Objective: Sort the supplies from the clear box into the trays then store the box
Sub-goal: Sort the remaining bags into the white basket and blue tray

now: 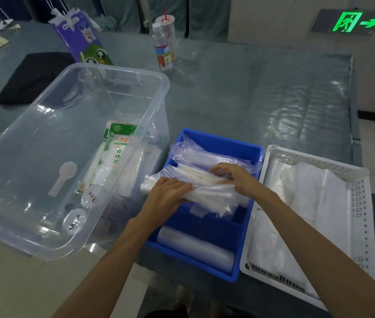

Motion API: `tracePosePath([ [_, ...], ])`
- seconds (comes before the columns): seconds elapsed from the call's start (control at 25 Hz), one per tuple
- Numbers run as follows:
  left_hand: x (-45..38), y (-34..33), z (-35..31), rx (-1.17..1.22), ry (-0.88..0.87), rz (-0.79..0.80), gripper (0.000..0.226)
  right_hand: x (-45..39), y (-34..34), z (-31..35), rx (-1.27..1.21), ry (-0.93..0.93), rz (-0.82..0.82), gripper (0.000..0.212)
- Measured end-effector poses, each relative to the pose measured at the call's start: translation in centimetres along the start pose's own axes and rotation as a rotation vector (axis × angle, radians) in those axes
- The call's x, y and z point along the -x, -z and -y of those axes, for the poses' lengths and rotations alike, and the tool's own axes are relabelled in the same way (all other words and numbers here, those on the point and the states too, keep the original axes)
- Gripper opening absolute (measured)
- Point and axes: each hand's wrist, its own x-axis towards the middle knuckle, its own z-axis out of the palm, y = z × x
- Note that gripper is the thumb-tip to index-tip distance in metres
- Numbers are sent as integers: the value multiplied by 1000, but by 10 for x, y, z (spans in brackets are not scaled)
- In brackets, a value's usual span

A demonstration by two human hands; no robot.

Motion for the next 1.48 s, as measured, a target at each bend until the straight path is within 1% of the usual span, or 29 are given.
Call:
tracePosePath([
  [0.08, 5, 0, 4, -20, -12, -4, 32, -1, -16, -5, -71, -11, 0, 47],
  [0.16, 9, 0, 6, -37, -15, -7, 38, 1, -21, -3, -170, -7, -13, 44],
  [0.28, 7, -5, 7, -29, -7, 12, 48, 8, -9, 6, -229, 13, -9, 51],
  [0.4, -6, -17, 4, -22, -15, 43, 46, 19, 13, 8, -194, 21, -47, 35],
  [0.52, -25, -31, -7, 12, -57, 77, 51, 40, 33, 12, -143, -7, -161, 22],
  [0.56, -31, -35, -11, 21, -64, 87, 52, 47, 36, 15, -140, -18, -181, 20],
  [0.64, -42, -41, -17, 30, -51, 120, 57, 59, 37, 18, -129, -44, -157, 22],
  [0.68, -44, -43, -17, 36, -23, 149, 61, 62, 34, 18, -90, -63, -125, 24],
  [0.76, -44, -45, -14, 52, 48, 182, 72, 63, 22, 12, 102, -85, -95, 30],
  [0.84, -39, -42, -6, 63, 125, 154, 80, 60, 8, 6, 295, -96, -169, 29],
  [0.88, -36, -39, -2, 65, 166, 142, 81, 58, 2, 5, 342, -113, -225, 26],
  [0.96, -28, -34, 2, 67, 227, 111, 75, 54, -6, 7, 398, -146, -323, 18],
  [1.04, -17, -34, 2, 104, 294, 75, 58, 51, -9, 8, 483, -137, -382, 11],
  [1.12, -8, -39, -1, 142, 345, 103, 40, 53, -9, 8, 557, -140, -379, 4],
  [1.16, -4, -42, -5, 144, 352, 142, 36, 55, -9, 6, 577, -150, -357, 1],
  [1.24, 2, -48, -12, 147, 346, 193, 38, 58, -12, 3, 613, -155, -312, 4],
  [1.36, 2, -51, -16, 166, 367, 187, 42, 60, -11, 4, 709, -105, -242, 9],
  [1.48, -3, -47, -16, 160, 382, 264, 44, 63, -7, 8, 747, -66, -154, 15],
])
